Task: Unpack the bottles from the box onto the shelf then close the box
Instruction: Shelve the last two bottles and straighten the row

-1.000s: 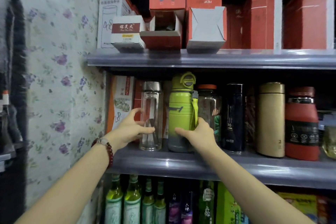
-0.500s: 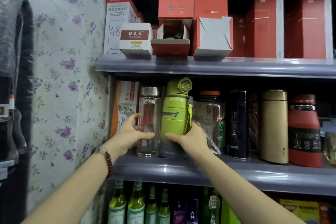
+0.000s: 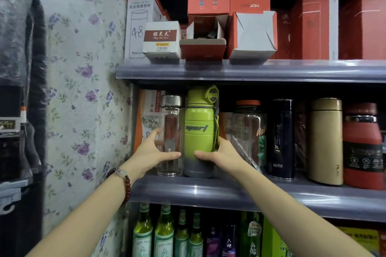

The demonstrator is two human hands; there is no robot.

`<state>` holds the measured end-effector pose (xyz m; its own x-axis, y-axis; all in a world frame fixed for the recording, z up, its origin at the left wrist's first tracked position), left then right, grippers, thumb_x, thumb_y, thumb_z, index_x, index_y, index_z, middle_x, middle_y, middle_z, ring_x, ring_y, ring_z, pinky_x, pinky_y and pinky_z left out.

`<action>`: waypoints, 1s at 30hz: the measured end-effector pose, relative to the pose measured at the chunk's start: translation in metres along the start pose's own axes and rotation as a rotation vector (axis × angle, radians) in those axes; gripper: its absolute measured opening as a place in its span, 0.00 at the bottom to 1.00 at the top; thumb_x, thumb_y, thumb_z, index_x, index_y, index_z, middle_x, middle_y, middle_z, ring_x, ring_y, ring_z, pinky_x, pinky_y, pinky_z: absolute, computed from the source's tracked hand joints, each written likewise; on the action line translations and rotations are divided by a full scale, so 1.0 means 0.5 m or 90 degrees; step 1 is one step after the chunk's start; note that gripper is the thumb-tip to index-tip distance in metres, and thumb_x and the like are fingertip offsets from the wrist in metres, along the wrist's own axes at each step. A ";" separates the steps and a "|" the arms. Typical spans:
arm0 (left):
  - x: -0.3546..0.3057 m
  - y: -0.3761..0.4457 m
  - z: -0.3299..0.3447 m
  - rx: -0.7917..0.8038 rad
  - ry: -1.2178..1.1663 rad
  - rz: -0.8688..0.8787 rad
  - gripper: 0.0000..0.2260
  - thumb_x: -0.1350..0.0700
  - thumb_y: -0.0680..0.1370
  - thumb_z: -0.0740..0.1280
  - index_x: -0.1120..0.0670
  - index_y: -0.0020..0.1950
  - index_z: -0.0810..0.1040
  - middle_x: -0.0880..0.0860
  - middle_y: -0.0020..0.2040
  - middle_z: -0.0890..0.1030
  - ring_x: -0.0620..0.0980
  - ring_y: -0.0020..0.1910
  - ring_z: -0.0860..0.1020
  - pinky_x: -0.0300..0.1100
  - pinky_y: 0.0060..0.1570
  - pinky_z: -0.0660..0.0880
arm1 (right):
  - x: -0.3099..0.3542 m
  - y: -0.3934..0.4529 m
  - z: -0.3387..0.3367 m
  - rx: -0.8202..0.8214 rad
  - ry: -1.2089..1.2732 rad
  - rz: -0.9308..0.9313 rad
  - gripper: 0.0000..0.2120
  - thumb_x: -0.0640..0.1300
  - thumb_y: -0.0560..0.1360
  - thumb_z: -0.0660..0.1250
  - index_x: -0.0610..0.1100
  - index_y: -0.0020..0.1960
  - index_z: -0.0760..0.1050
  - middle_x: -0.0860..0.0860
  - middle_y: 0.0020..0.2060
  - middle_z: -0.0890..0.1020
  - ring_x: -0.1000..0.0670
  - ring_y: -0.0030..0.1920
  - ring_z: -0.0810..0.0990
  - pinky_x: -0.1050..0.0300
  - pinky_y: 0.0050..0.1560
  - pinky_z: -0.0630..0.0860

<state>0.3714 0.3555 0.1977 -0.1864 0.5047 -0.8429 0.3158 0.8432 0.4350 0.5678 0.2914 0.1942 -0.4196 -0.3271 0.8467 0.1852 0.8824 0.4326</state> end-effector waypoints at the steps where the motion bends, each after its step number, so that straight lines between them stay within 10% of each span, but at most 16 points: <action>1: 0.001 0.000 0.000 -0.009 0.008 0.006 0.47 0.54 0.65 0.79 0.48 0.76 0.55 0.53 0.73 0.65 0.52 0.69 0.67 0.47 0.66 0.67 | 0.000 0.001 -0.001 0.008 0.003 -0.002 0.28 0.44 0.64 0.78 0.45 0.62 0.74 0.51 0.54 0.84 0.51 0.53 0.83 0.50 0.60 0.77; 5: 0.017 0.010 -0.003 0.003 -0.013 0.003 0.46 0.55 0.64 0.79 0.45 0.76 0.56 0.48 0.62 0.72 0.49 0.61 0.73 0.43 0.59 0.72 | -0.008 0.005 0.000 0.046 0.052 0.010 0.27 0.40 0.68 0.76 0.43 0.65 0.72 0.49 0.56 0.83 0.50 0.55 0.82 0.49 0.62 0.76; 15: 0.030 0.012 0.001 -0.003 0.017 -0.038 0.47 0.53 0.64 0.79 0.43 0.75 0.54 0.54 0.74 0.65 0.55 0.70 0.68 0.57 0.69 0.67 | 0.022 -0.026 -0.001 0.082 -0.082 0.019 0.33 0.51 0.68 0.75 0.45 0.69 0.66 0.50 0.63 0.78 0.50 0.61 0.78 0.49 0.66 0.72; 21: -0.112 -0.113 0.062 -0.380 0.060 0.279 0.24 0.62 0.72 0.69 0.52 0.67 0.68 0.52 0.63 0.73 0.50 0.63 0.72 0.44 0.63 0.68 | 0.047 -0.095 -0.076 -0.084 -0.240 -0.051 0.40 0.53 0.71 0.72 0.44 0.75 0.56 0.47 0.69 0.71 0.47 0.67 0.72 0.53 0.68 0.69; 26: -0.194 -0.126 0.243 -0.083 -0.037 0.322 0.14 0.62 0.72 0.70 0.48 0.54 0.75 0.48 0.54 0.77 0.43 0.56 0.76 0.41 0.59 0.75 | 0.042 -0.161 -0.200 -0.388 -0.275 -0.202 0.21 0.46 0.73 0.70 0.46 0.64 0.69 0.51 0.56 0.77 0.53 0.57 0.76 0.61 0.56 0.71; 30: -0.182 -0.061 0.354 -0.081 0.039 0.166 0.30 0.49 0.70 0.74 0.51 0.69 0.66 0.53 0.66 0.71 0.50 0.64 0.71 0.44 0.64 0.68 | 0.005 -0.174 -0.283 -0.450 -0.285 -0.103 0.29 0.45 0.73 0.70 0.41 0.70 0.63 0.46 0.64 0.73 0.49 0.65 0.72 0.61 0.60 0.67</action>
<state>0.5435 0.2509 0.2051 -0.1710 0.7145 -0.6784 0.2424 0.6979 0.6739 0.6764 0.1660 0.2028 -0.7726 -0.1354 0.6203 0.5417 0.3691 0.7552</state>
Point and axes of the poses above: each hand's wrist, its own y-axis towards the middle knuckle, its own z-axis out of the palm, x = y × z, the point moved 3 cm from there along y, towards the middle knuckle
